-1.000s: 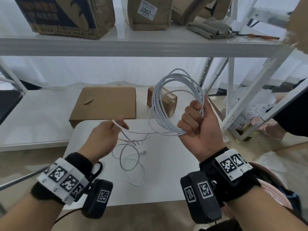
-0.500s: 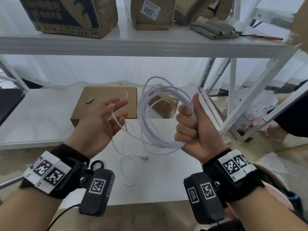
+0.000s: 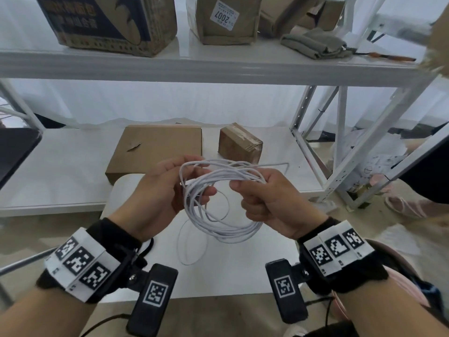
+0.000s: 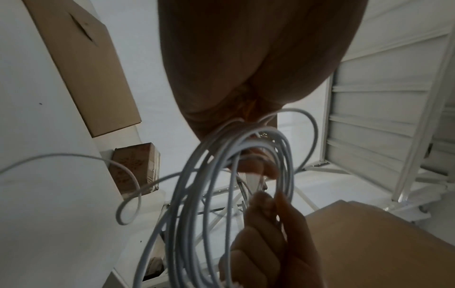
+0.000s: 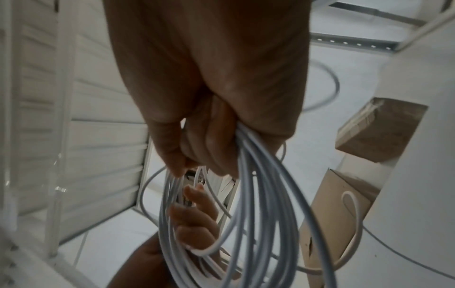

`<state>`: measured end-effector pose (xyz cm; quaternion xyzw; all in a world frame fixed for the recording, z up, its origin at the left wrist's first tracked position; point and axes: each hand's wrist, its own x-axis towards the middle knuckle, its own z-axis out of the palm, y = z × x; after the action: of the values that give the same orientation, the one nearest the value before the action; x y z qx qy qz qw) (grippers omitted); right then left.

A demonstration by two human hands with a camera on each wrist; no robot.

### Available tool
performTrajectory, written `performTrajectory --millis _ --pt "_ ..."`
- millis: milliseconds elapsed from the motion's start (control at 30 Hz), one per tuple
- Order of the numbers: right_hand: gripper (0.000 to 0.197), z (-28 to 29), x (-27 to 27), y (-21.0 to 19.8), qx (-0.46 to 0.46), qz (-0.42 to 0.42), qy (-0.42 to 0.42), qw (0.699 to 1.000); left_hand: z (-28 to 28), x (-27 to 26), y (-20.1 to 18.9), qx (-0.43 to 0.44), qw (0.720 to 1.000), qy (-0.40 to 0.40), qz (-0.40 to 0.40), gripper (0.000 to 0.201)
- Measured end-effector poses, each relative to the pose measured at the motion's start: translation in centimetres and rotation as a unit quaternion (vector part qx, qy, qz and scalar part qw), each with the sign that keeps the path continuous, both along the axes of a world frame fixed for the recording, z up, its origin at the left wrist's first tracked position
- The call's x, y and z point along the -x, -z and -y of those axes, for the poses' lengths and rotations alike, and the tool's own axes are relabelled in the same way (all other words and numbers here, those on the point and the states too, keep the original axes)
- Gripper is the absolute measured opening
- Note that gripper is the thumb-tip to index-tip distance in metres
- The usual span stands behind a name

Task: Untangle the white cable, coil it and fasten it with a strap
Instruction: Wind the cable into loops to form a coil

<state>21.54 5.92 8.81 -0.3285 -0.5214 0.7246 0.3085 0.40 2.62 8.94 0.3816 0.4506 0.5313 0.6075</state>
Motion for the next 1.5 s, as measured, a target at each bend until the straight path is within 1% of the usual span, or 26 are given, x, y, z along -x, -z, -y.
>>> performTrajectory --millis 67,100,133,200,233,300,367,433,467,500,567,667,733,800,833,933,967,1133,1233,1367,1433,1500 --pt "0.005 0.0 0.2 0.2 -0.015 0.028 0.018 0.999 0.0 -0.3 0.1 0.010 1.000 0.003 -0.008 0.028" --pt "0.006 0.0 0.2 0.4 -0.027 0.042 0.024 0.998 0.0 -0.4 0.1 0.021 1.000 0.007 -0.005 0.030" --pt "0.009 0.0 0.4 0.5 -0.033 0.061 0.031 0.997 0.0 -0.5 0.2 0.033 0.999 0.016 0.005 0.035" --pt "0.025 0.0 0.6 0.9 -0.042 0.086 0.048 0.994 0.2 -0.8 0.3 0.050 0.998 0.027 0.000 0.055" --pt "0.030 -0.1 0.7 1.2 -0.041 0.088 0.060 0.994 0.2 -1.0 0.3 0.048 0.998 0.024 -0.021 0.059" --pt "0.030 0.1 0.8 1.3 -0.037 0.084 0.072 0.993 0.3 -1.4 0.4 0.024 0.996 0.003 -0.086 0.055" --pt "0.032 0.2 0.9 1.4 -0.037 0.076 0.073 0.994 0.4 -2.0 0.5 -0.010 0.989 -0.019 -0.145 0.056" --pt "0.044 0.2 0.9 1.4 -0.045 0.075 0.062 0.994 0.4 -2.3 0.8 -0.037 0.982 -0.041 -0.180 0.059" --pt "0.047 0.2 1.0 1.3 -0.044 0.077 0.049 0.995 0.4 -2.4 1.0 -0.045 0.979 -0.054 -0.190 0.060" --pt "0.045 0.2 1.0 1.2 -0.042 0.077 0.035 0.995 0.5 -2.4 1.1 -0.053 0.977 -0.065 -0.195 0.060" --pt "0.037 0.1 1.0 1.1 -0.041 0.081 0.012 0.996 0.4 -2.2 1.2 -0.063 0.977 -0.077 -0.186 0.056" --pt "0.028 0.2 1.0 1.1 -0.054 0.069 0.005 0.996 0.2 -1.8 1.4 -0.044 0.984 -0.077 -0.156 0.050" --pt "0.027 0.4 1.0 1.1 -0.051 0.040 0.028 0.998 0.1 -1.6 1.4 -0.029 0.988 -0.080 -0.130 0.046" --pt "0.027 0.4 1.0 1.1 -0.030 0.015 0.065 0.997 0.0 -1.5 1.5 -0.037 0.989 -0.072 -0.121 0.044" --pt "0.029 0.4 1.0 1.1 -0.017 0.008 0.077 0.997 0.0 -1.5 1.5 -0.049 0.989 -0.065 -0.123 0.044" --pt "0.051 0.2 0.8 1.0 -0.004 0.015 0.080 0.997 0.1 -1.7 1.4 -0.079 0.983 -0.056 -0.154 0.043" --pt "0.053 0.1 0.7 1.1 -0.005 0.018 0.076 0.997 0.1 -1.7 1.4 -0.078 0.982 -0.056 -0.161 0.042" --pt "0.049 0.0 0.6 0.8 0.024 0.001 0.040 0.999 -0.2 -0.8 1.4 -0.032 0.988 -0.079 -0.126 0.042" --pt "0.048 0.1 0.5 0.6 0.033 0.016 0.021 0.999 -0.2 -0.5 1.2 -0.001 0.991 -0.085 -0.101 0.041" --pt "0.037 0.1 0.2 0.4 0.020 0.041 -0.005 0.999 0.0 -0.7 1.1 0.036 0.992 -0.078 -0.095 0.040" --pt "0.037 0.0 0.1 0.1 -0.015 0.086 -0.005 0.996 0.1 -0.8 1.0 0.028 0.991 -0.063 -0.118 0.040" --pt "0.044 0.1 0.3 0.0 -0.058 0.136 -0.003 0.989 0.2 -1.1 0.7 0.004 0.986 -0.037 -0.161 0.041"
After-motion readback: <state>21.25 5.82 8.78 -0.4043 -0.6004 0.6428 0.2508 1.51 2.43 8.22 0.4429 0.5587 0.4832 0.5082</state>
